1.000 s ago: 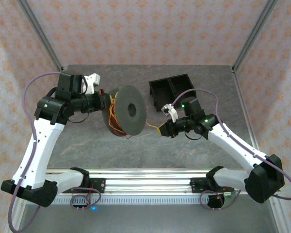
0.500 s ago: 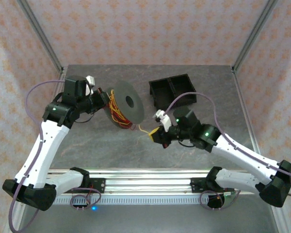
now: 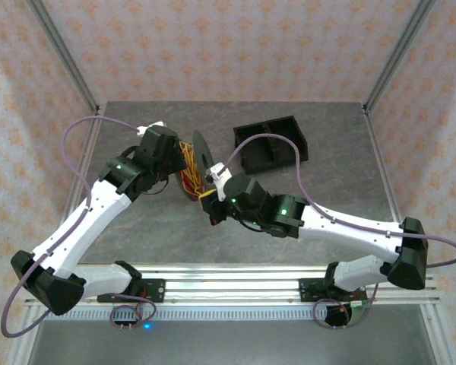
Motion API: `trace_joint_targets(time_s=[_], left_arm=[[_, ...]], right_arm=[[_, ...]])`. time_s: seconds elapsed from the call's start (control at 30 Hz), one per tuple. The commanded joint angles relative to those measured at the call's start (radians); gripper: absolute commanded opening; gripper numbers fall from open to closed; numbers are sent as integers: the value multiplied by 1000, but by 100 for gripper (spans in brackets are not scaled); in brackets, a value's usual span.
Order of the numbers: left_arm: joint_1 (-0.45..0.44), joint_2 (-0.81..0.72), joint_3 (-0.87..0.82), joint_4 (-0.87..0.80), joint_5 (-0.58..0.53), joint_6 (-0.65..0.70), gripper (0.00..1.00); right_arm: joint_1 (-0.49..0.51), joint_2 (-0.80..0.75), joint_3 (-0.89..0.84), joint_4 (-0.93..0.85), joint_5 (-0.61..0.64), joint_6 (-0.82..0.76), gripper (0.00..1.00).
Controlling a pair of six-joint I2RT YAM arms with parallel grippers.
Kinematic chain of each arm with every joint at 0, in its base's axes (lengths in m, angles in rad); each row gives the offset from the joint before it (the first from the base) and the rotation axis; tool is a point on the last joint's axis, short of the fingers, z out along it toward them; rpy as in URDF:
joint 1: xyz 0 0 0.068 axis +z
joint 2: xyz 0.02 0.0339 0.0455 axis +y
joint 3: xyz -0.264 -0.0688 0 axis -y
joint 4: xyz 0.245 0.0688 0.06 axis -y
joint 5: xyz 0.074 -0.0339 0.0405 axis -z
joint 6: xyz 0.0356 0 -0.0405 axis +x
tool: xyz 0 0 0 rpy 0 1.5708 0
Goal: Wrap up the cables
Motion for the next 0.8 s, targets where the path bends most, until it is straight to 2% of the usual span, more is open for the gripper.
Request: trace_joint_targets(time_s=[0.0, 0.13, 0.23, 0.3, 0.6, 0.77], left_arm=[[-34, 12, 32, 84, -161, 71, 0], [-70, 34, 31, 78, -189, 128, 0], [-88, 47, 33, 85, -170, 189, 0], [-95, 52, 31, 93, -133, 210, 0], [-114, 56, 20, 82, -57, 301, 0], [-113, 60, 28, 70, -38, 311, 0]], right_arm=[[13, -12, 97, 100, 179, 64, 0], [0, 26, 188, 32, 268, 83, 0], [-36, 78, 262, -30, 259, 115, 0], [-67, 112, 292, -37, 200, 119, 0], [-161, 179, 372, -93, 103, 140, 0], [-169, 223, 431, -139, 4, 106, 0]])
